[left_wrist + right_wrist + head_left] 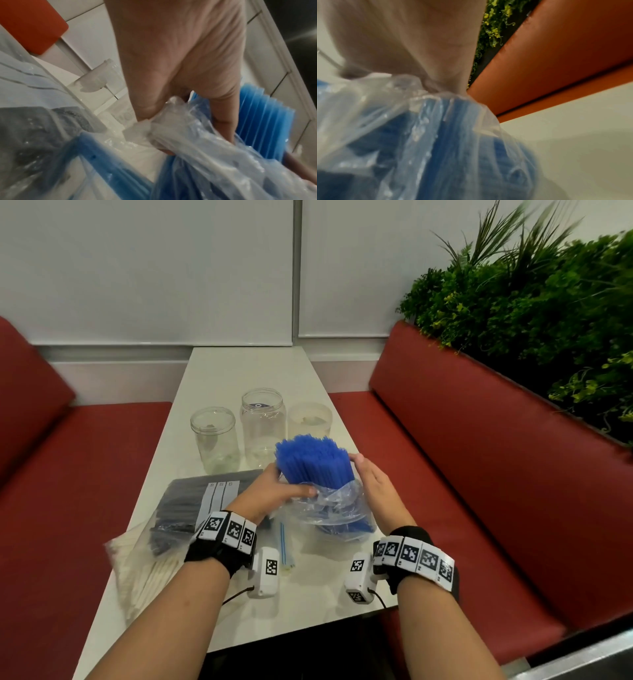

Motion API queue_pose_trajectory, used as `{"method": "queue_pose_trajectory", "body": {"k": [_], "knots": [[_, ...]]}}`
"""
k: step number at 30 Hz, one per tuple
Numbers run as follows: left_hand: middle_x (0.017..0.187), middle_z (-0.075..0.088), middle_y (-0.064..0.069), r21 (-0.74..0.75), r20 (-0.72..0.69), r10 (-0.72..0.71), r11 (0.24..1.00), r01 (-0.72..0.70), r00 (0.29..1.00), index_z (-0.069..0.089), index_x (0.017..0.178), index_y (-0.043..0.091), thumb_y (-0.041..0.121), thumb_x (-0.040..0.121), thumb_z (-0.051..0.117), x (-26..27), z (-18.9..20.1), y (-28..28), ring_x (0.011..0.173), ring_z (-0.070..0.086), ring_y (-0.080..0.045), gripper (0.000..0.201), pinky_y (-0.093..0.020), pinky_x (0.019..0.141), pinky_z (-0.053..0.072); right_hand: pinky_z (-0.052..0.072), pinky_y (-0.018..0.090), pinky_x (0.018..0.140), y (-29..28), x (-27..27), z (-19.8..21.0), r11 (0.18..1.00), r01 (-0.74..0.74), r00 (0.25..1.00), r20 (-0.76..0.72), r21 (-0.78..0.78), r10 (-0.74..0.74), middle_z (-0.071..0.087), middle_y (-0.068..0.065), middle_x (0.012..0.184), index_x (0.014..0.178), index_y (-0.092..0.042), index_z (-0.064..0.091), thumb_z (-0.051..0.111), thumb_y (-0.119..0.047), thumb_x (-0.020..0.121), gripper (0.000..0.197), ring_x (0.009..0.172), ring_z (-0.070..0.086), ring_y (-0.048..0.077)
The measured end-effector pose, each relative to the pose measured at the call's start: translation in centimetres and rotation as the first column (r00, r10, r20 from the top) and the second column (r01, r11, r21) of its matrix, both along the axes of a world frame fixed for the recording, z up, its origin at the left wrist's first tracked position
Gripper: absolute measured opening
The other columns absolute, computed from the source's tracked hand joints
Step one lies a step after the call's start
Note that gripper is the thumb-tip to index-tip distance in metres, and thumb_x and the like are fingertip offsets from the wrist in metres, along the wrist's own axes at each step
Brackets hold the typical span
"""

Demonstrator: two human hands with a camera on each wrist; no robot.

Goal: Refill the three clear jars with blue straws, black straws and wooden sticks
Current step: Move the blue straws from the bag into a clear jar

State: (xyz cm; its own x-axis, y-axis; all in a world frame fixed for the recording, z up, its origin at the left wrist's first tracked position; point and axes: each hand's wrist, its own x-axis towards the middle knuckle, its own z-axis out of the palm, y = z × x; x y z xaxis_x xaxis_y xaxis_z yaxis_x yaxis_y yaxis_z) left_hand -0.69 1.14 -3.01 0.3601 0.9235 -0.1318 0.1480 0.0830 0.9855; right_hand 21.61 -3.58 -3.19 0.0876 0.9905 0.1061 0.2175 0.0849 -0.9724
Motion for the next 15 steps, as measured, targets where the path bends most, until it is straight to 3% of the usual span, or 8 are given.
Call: {"method": "queue_pose_trajectory", "body": {"k": [2, 5, 8, 10, 13, 15], "knots": [[0.135, 0.061, 0.004, 0.005, 0.055, -0.039, 0.999, 0.039, 0.998, 0.043, 0.143, 0.028, 0.027, 0.063, 0.094, -0.1, 0.2, 0.2, 0.124, 0.060, -0.021, 0.095, -0.038, 0.099, 0.052, 0.034, 0.027, 0.113, 0.0, 0.4, 0.7, 0.997, -0.072, 0.996, 0.062, 0.006, 0.072, 0.048, -0.019, 0.149, 0.143, -0.041, 0.051, 0.057, -0.074, 0.086, 0.066, 0.137, 0.042, -0.005], [0.141, 0.056, 0.007, 0.008, 0.051, -0.139, 0.990, 0.139, 0.989, 0.035, 0.148, 0.036, 0.030, 0.061, 0.096, 0.0, 0.7, 0.4, 0.130, 0.055, -0.015, 0.106, -0.041, 0.109, 0.046, 0.033, 0.023, 0.101, 0.2, 0.4, 1.4, 0.986, -0.139, 0.967, 0.199, -0.095, 0.156, 0.037, -0.019, 0.149, 0.143, -0.050, 0.044, 0.079, -0.066, 0.072, 0.081, 0.132, 0.037, -0.002], [0.128, 0.068, 0.003, 0.053, 0.034, -0.066, 0.997, 0.064, 0.997, 0.051, 0.139, 0.026, 0.029, 0.059, 0.097, -0.1, 1.3, 0.6, 0.119, 0.064, -0.016, 0.092, -0.045, 0.103, 0.052, 0.040, 0.028, 0.108, 0.6, 0.1, 1.9, 0.990, -0.136, 0.965, 0.221, -0.045, 0.142, 0.053, -0.015, 0.136, 0.132, -0.045, 0.058, 0.087, -0.046, 0.073, 0.066, 0.126, 0.048, 0.002], [0.121, 0.072, 0.004, 0.078, 0.076, -0.048, 0.996, 0.042, 0.996, 0.057, 0.132, 0.025, 0.031, 0.059, 0.097, -0.6, 1.6, 0.6, 0.112, 0.069, -0.016, 0.083, -0.041, 0.097, 0.056, 0.046, 0.022, 0.100, 0.7, 0.4, 2.5, 0.989, -0.140, 0.974, 0.185, 0.051, 0.128, 0.067, -0.020, 0.121, 0.117, -0.048, 0.067, 0.087, -0.035, 0.075, 0.049, 0.115, 0.059, -0.003], [0.131, 0.064, 0.008, 0.062, 0.116, -0.036, 0.998, 0.029, 0.993, 0.052, 0.136, 0.029, 0.030, 0.063, 0.094, -1.5, 1.5, 0.8, 0.119, 0.064, -0.018, 0.084, -0.040, 0.097, 0.056, 0.048, 0.041, 0.106, 0.9, 1.3, 2.8, 0.998, -0.046, 0.989, 0.145, 0.035, 0.040, 0.067, -0.011, 0.126, 0.123, -0.037, 0.068, 0.088, -0.032, 0.075, 0.053, 0.120, 0.061, 0.010], [0.142, 0.052, 0.012, 0.005, 0.113, -0.057, 0.998, 0.056, 0.992, 0.041, 0.144, 0.034, 0.026, 0.067, 0.093, -1.9, 1.2, 0.6, 0.128, 0.056, -0.015, 0.093, -0.045, 0.102, 0.053, 0.043, 0.041, 0.110, 0.8, 1.4, 2.4, 0.999, -0.048, 0.982, 0.181, 0.010, 0.045, 0.065, -0.011, 0.131, 0.129, -0.033, 0.064, 0.088, -0.034, 0.074, 0.060, 0.125, 0.057, 0.009]]}}
